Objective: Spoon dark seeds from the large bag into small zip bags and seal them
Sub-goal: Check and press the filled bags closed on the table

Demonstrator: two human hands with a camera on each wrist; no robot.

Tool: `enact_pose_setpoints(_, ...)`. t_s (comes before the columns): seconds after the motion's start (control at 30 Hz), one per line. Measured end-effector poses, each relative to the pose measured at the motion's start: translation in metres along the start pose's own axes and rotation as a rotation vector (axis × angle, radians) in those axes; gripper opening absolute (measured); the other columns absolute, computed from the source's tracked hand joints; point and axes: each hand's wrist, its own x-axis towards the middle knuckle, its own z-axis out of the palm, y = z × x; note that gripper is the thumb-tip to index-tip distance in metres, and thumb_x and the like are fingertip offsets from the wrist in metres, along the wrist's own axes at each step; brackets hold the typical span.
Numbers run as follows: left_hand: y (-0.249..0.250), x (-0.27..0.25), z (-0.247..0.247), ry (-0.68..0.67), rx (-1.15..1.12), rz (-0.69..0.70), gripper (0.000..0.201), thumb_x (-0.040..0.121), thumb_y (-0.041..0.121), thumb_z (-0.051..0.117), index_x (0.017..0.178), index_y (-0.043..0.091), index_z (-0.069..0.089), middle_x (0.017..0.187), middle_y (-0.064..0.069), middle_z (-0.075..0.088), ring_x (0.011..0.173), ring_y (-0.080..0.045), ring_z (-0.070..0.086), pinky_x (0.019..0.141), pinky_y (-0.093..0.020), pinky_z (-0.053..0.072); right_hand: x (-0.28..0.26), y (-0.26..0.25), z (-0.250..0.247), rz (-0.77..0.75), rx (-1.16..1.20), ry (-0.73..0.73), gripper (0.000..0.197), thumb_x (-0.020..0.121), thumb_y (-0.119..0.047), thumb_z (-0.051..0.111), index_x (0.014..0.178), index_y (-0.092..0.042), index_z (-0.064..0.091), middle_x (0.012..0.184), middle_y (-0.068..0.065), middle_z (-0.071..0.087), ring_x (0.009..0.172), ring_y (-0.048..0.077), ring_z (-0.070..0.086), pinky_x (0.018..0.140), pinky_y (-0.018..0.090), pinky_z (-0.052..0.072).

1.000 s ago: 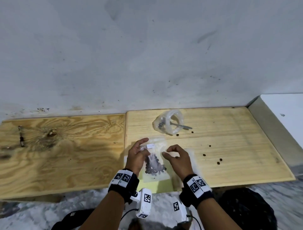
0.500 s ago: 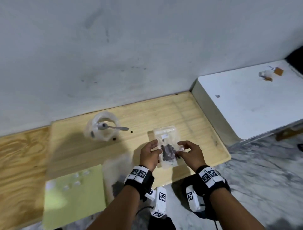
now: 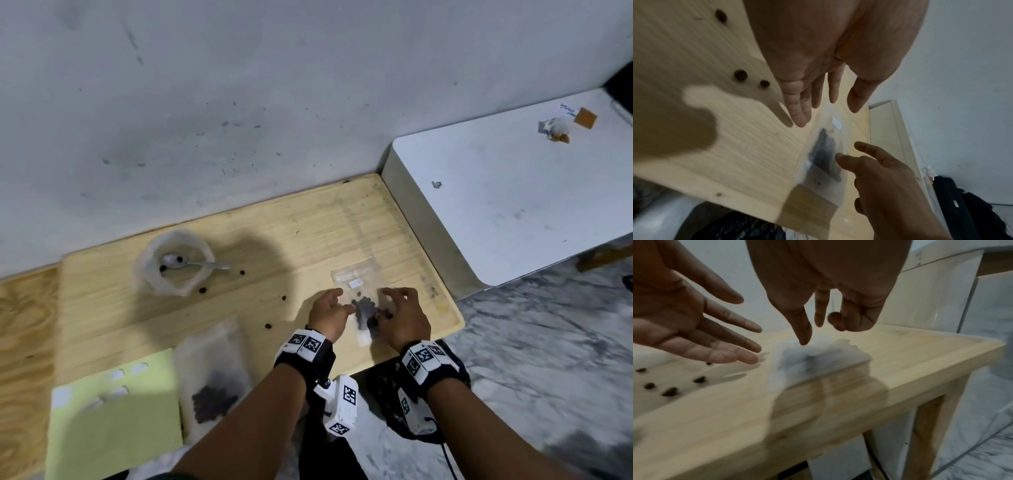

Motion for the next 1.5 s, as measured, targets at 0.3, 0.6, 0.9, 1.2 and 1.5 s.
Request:
enact_pose_setpoints(0.3,-0.005,-0.063,-0.106,0.089,-0.094,0.173,0.014,0.091,0.009,0.063,0.103,0.016,0.065,0.098,-0.007,0.069,0.069,-0.013,0.067,0.063,-0.026,0.046,-0.069,-0.088,0.051,-0.294,0.356,-0.042,0.023,0.084,-0.011,0.062,0.083,-0.033,0.067,0.077,-0.014,0.068,0.074,0.009,0.062,0.067,0.024,0.046)
enact_pose_setpoints(0.6,-0.086,-0.123,-0.248,0.481,0.025,0.173,0.01,0.087,0.014,0.068,0.094,0.019,0.072,0.098,0.003,0.069,0.076,-0.013,0.063,0.075,-0.027,0.047,-0.152,-0.159,0.126,-0.202,0.049,-0.348,0.059,0.075,-0.054,0.074,0.125,-0.031,0.054,0.116,-0.005,0.054,0.105,0.016,0.059,0.086,0.03,0.048)
enact_pose_setpoints(0.9,-0.119,-0.132,-0.257,0.25,0.1,0.107,0.03,0.088,0.016,0.067,0.118,0.015,0.067,0.122,-0.004,0.063,0.097,-0.013,0.056,0.084,-0.022,0.042,-0.181,-0.167,0.145,-0.048,-0.025,-0.27,0.086,0.069,-0.057,0.079,0.139,-0.02,0.047,0.135,0.007,0.055,0.117,0.028,0.059,0.093,0.04,0.051)
enact_pose_setpoints(1.2,-0.125,-0.132,-0.251,0.353,0.034,0.104,0.03,0.087,0.012,0.066,0.117,0.008,0.07,0.123,-0.006,0.067,0.115,-0.02,0.06,0.09,-0.021,0.042,-0.182,-0.165,0.142,-0.056,-0.034,-0.216,0.058,0.069,-0.058,0.077,0.115,-0.026,0.06,0.117,-0.004,0.051,0.102,0.023,0.062,0.085,0.037,0.052)
enact_pose_setpoints(1.5,-0.119,-0.141,-0.262,0.545,-0.154,0.206,0.015,0.086,0.009,0.069,0.09,0.022,0.075,0.098,0.005,0.072,0.075,-0.003,0.062,0.06,-0.003,0.043,-0.171,-0.186,0.135,-0.225,0.339,-0.204,0.011,0.089,-0.015,0.063,0.08,-0.019,0.067,0.079,-0.002,0.072,0.076,0.018,0.067,0.068,0.031,0.05)
